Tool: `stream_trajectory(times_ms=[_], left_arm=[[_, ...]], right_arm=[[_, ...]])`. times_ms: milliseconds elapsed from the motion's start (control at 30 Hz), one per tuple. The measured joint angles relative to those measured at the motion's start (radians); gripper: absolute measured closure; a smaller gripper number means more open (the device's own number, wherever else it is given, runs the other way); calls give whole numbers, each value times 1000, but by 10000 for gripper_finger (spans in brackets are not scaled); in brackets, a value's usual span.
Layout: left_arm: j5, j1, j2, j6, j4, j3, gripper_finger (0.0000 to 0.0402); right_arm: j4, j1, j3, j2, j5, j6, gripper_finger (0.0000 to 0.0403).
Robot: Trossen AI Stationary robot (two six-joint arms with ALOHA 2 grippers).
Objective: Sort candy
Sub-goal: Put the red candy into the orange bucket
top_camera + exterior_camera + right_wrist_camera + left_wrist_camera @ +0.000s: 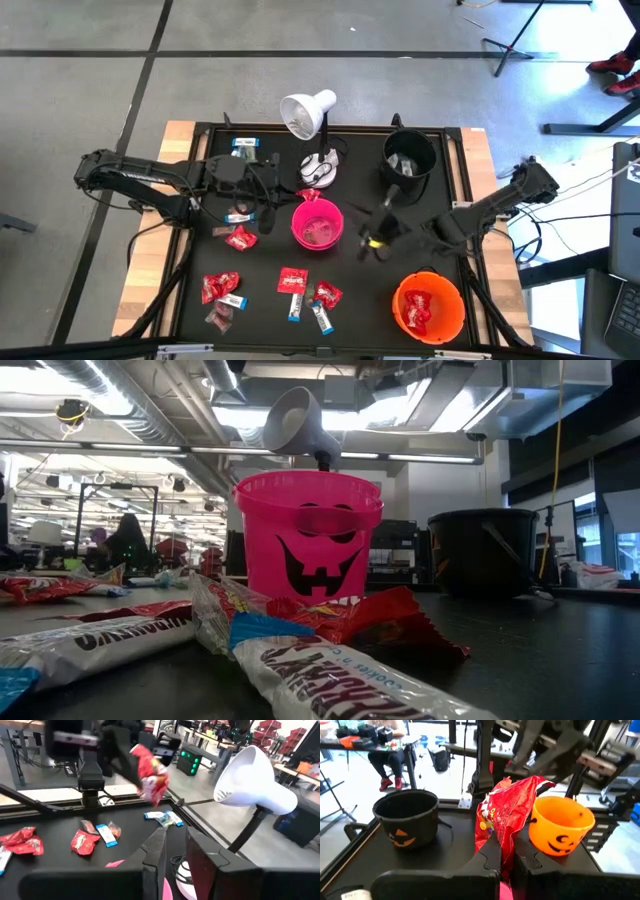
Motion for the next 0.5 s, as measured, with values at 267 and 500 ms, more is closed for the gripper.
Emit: stream_trajectory(times_ms=[267,500], left_arm=[[97,-2,65,-1,98,0,399],[108,-6,126,0,178,0,399]], right_arm=[[-39,111,0,1,170,13,331],[-367,172,0,-49,299,329,331]])
